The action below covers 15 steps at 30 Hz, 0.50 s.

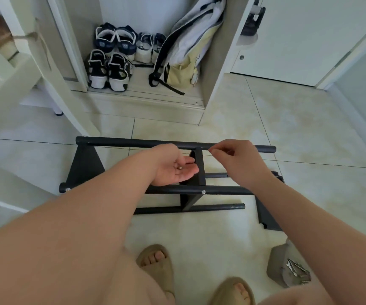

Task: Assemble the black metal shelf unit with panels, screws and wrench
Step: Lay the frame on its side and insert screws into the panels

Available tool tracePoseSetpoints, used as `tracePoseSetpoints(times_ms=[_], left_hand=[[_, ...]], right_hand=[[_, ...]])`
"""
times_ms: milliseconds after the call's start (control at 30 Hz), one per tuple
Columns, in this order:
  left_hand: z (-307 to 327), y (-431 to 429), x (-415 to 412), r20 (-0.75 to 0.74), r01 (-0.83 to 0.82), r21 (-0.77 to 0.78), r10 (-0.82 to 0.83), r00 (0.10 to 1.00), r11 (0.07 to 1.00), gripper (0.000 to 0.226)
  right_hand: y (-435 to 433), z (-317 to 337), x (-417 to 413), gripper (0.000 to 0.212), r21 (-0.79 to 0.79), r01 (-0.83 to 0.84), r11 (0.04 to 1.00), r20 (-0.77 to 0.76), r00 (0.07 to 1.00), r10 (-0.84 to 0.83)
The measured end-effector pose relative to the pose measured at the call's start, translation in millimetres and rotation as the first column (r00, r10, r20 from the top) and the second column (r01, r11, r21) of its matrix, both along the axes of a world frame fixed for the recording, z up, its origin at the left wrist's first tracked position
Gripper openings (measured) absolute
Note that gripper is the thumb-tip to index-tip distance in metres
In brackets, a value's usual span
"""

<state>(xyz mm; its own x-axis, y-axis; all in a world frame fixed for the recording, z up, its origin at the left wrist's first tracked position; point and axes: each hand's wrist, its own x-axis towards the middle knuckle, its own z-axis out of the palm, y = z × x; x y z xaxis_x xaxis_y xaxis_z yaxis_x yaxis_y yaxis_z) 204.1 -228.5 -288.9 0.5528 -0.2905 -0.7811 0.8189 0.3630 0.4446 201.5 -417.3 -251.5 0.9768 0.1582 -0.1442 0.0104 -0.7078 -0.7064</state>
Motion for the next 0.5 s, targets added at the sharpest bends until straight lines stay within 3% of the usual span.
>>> tracePoseSetpoints(times_ms=[133,300,400,500], left_hand=[[-21,12,8,0.023,0.031,0.112,-0.034,0.999,0.993,0.042],[-38,13,12,0.121,0.154,0.353,-0.208,0.971,0.923,0.027],[-50,9,13,0.152,0.221,0.495,-0.334,0.930,0.840,0.017],[-61,1,16,0.147,0.258,0.585,-0.414,0.898,0.769,0.013]], right_hand=[[-8,-26,15,0.022,-0.265,-0.189,0.946,-0.153,0.976,0.152],[-12,-51,20,0.080,-0.446,-0.456,0.770,-0.398,0.872,0.286],[-12,-67,23,0.101,-0.516,-0.535,0.669,-0.375,0.843,0.385],[-15,-85,29,0.106,-0.567,-0.560,0.604,-0.306,0.824,0.477]])
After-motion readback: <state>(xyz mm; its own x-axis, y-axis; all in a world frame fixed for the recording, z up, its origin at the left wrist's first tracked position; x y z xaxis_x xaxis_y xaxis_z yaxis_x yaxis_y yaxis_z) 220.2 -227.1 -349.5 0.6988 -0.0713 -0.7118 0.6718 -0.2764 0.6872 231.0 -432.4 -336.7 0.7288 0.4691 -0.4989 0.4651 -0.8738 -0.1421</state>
